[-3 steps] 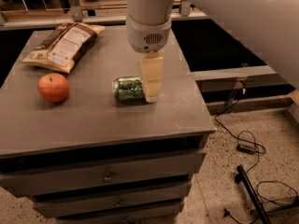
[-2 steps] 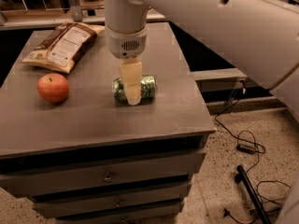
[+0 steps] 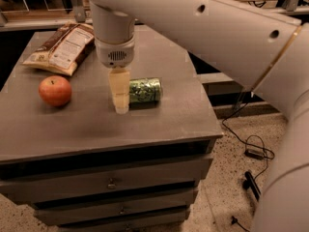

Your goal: Place green can upright

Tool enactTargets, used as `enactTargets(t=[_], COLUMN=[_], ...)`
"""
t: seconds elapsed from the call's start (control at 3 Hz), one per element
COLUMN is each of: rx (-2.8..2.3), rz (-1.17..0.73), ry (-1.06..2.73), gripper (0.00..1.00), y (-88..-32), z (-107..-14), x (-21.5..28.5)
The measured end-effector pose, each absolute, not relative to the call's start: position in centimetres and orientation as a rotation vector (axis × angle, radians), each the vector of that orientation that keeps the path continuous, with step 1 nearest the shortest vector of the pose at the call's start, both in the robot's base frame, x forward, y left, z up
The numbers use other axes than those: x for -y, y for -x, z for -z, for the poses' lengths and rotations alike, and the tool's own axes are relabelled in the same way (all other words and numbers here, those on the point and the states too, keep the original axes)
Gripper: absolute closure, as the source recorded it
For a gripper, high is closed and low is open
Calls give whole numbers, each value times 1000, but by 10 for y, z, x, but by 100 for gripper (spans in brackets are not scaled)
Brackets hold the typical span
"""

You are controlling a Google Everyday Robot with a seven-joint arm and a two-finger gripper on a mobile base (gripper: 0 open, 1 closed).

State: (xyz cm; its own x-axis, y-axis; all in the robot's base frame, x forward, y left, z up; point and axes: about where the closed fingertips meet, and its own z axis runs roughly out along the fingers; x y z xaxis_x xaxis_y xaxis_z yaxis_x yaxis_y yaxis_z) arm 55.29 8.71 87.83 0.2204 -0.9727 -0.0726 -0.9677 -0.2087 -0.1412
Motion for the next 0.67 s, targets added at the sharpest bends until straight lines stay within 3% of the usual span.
enactTargets(t=[0.33,0.67], rx=[-1973,-2027], rz=[59,54], ry=[2262,2218], gripper=[0,10], y=[-560,-563], z=[-862,-851], x=[-82,-76])
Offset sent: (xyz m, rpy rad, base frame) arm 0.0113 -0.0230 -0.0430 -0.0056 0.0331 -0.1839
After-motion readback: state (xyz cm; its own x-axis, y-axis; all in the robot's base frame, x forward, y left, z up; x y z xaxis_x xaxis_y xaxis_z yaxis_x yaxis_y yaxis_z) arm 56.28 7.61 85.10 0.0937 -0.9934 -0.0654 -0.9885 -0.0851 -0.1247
